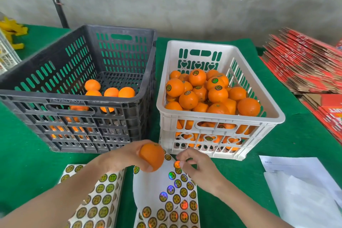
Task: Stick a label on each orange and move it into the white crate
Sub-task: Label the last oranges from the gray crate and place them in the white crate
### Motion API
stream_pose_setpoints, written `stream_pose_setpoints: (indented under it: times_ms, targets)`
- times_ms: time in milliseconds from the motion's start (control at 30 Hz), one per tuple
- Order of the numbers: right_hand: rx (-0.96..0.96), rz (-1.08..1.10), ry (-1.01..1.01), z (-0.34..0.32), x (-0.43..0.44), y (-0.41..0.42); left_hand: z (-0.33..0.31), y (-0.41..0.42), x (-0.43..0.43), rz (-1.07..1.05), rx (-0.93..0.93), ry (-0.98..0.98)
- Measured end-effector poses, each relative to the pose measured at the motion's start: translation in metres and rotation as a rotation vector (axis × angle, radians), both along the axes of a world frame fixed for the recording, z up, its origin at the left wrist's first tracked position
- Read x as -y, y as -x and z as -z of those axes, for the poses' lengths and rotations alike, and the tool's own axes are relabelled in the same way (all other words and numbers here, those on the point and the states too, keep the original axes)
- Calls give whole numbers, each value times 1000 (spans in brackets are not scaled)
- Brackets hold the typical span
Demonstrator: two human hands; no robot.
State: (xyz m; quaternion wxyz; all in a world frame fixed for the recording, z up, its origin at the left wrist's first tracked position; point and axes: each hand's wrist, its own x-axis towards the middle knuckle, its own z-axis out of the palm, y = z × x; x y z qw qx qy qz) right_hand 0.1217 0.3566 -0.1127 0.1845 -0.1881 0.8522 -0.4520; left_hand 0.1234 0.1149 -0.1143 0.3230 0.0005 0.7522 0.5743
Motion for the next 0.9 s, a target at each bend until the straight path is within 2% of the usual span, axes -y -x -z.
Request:
stream_pose_setpoints:
  times_ms: [133,267,400,633,800,900]
  targets:
    - [-70,-59,97,-40,5,11,-6,-8,-7,-164,93,-510]
    - [-174,-201,56,-79,15,15,-19,-8,-22,-340,229,-781]
    - [-263,-282,-33,-97,26,16,-31,-7,-30,-341,197,-800]
    - [-381,-274,-182,-100,37,18,-37,-10,-30,-305,184,-797]
    - [-508,-186,-253,-96,41,13,-38,-10,-30,-300,152,-748]
    - [-539,-116,-216,-92,41,10,-41,-9,-31,-293,136,-689]
